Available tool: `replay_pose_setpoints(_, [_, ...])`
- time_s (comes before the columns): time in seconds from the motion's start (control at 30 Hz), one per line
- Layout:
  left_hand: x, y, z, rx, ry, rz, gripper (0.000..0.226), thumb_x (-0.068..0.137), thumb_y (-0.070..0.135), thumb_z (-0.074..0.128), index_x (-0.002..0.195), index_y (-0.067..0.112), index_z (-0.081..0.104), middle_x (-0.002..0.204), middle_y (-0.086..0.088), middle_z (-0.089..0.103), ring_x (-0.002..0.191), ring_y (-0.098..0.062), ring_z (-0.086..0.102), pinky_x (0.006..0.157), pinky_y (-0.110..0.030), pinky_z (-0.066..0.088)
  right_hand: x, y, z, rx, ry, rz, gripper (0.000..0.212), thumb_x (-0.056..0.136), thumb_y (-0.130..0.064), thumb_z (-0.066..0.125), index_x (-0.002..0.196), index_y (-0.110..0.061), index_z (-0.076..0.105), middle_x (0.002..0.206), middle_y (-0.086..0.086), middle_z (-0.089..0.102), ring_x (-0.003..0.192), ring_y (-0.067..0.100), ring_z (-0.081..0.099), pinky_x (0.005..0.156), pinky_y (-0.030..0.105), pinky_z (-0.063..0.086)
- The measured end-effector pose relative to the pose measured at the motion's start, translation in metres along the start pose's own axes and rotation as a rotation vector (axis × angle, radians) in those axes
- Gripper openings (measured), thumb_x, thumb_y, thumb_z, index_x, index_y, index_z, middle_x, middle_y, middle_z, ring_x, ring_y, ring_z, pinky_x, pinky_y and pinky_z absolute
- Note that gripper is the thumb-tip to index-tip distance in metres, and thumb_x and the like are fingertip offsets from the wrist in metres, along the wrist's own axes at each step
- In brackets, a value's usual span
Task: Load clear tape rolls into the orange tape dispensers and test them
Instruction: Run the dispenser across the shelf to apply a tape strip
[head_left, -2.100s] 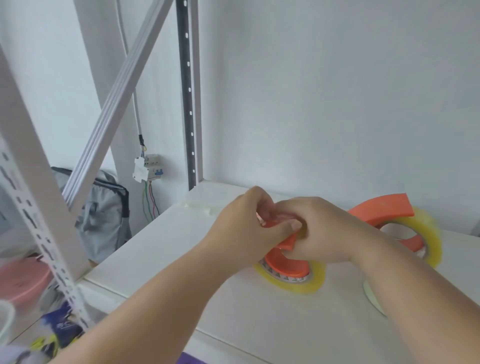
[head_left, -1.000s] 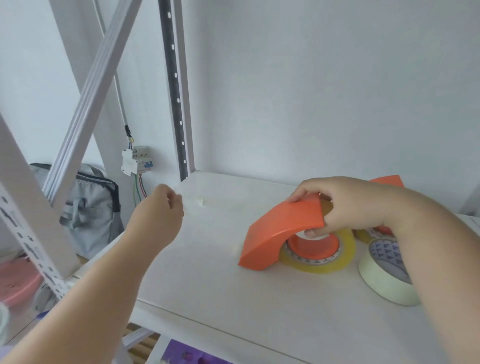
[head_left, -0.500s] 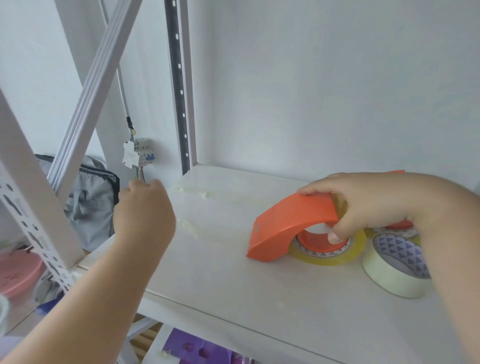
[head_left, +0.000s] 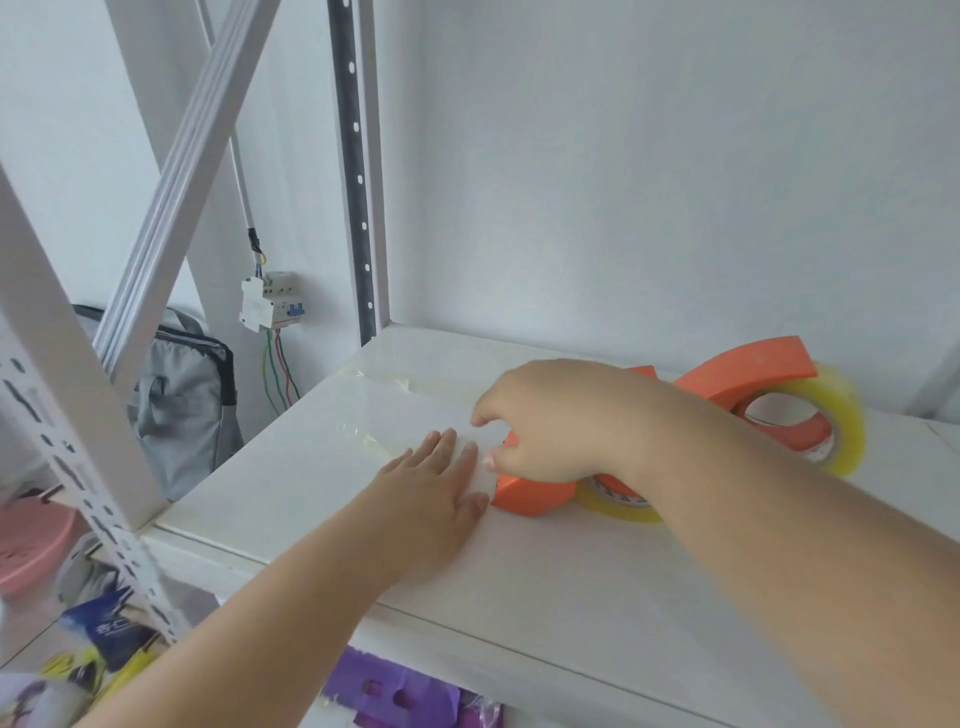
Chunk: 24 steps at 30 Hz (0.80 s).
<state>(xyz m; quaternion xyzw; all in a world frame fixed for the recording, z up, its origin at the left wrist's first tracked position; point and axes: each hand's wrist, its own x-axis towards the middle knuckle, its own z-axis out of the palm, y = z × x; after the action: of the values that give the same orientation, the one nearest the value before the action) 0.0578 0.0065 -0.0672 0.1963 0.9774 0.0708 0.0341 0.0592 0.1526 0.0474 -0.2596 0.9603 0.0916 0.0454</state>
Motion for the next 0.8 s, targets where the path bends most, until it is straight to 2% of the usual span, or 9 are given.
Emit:
replay_pose_setpoints(0.1, [-0.001, -0.001, 0.003, -0.003, 0.037, 0.0, 0.06, 0.1, 0.046, 0.015, 0.153, 0.023, -0.001, 0.161, 0.0, -0.008, 0.148, -0.015, -0.01, 0.116, -0.027, -0.004, 0.007, -0.002, 0.006, -0.004, -0.111, -0.009, 0.051, 0.091, -0.049, 0.05, 0.139, -0.033, 0.043, 0.135, -0.007, 0.053, 0.126, 0.019, 0.047, 0.098, 0.035, 0.042])
replay_pose_setpoints(0.23, [-0.003, 0.001, 0.001, -0.004, 0.026, -0.002, 0.056, 0.101, 0.04, 0.012, 0.153, 0.024, -0.005, 0.161, -0.001, -0.011, 0.147, -0.014, -0.012, 0.116, -0.026, -0.006, 0.009, 0.001, 0.015, -0.123, -0.198, 0.013, 0.052, 0.089, -0.056, 0.047, 0.138, -0.041, 0.04, 0.14, -0.008, 0.049, 0.128, 0.02, 0.047, 0.102, 0.039, 0.039])
replay_pose_setpoints(0.4, [-0.005, 0.001, -0.001, -0.011, 0.015, 0.003, 0.054, 0.102, 0.036, 0.013, 0.152, 0.029, -0.006, 0.16, -0.002, -0.012, 0.147, -0.016, -0.013, 0.115, -0.025, -0.008, 0.015, -0.004, 0.021, -0.226, -0.246, 0.04, 0.045, 0.09, -0.056, 0.042, 0.127, -0.033, 0.055, 0.13, -0.007, 0.057, 0.119, 0.022, 0.052, 0.096, 0.037, 0.038])
replay_pose_setpoints(0.53, [-0.005, 0.001, -0.001, -0.033, 0.007, -0.001, 0.053, 0.101, 0.037, 0.014, 0.151, 0.033, -0.004, 0.16, -0.001, -0.012, 0.147, -0.015, -0.012, 0.115, -0.025, -0.007, 0.019, -0.007, 0.017, -0.188, -0.29, 0.089, 0.047, 0.087, -0.056, 0.048, 0.126, -0.031, 0.057, 0.126, -0.007, 0.059, 0.116, 0.022, 0.055, 0.094, 0.036, 0.044])
replay_pose_setpoints(0.8, [-0.003, 0.0, 0.0, -0.074, 0.014, -0.027, 0.055, 0.101, 0.04, 0.017, 0.152, 0.034, -0.002, 0.16, 0.004, -0.012, 0.147, -0.011, -0.012, 0.115, -0.024, -0.006, 0.023, -0.007, 0.011, -0.124, -0.337, 0.129, 0.049, 0.083, -0.056, 0.057, 0.123, -0.029, 0.059, 0.124, -0.006, 0.059, 0.114, 0.022, 0.056, 0.096, 0.039, 0.046])
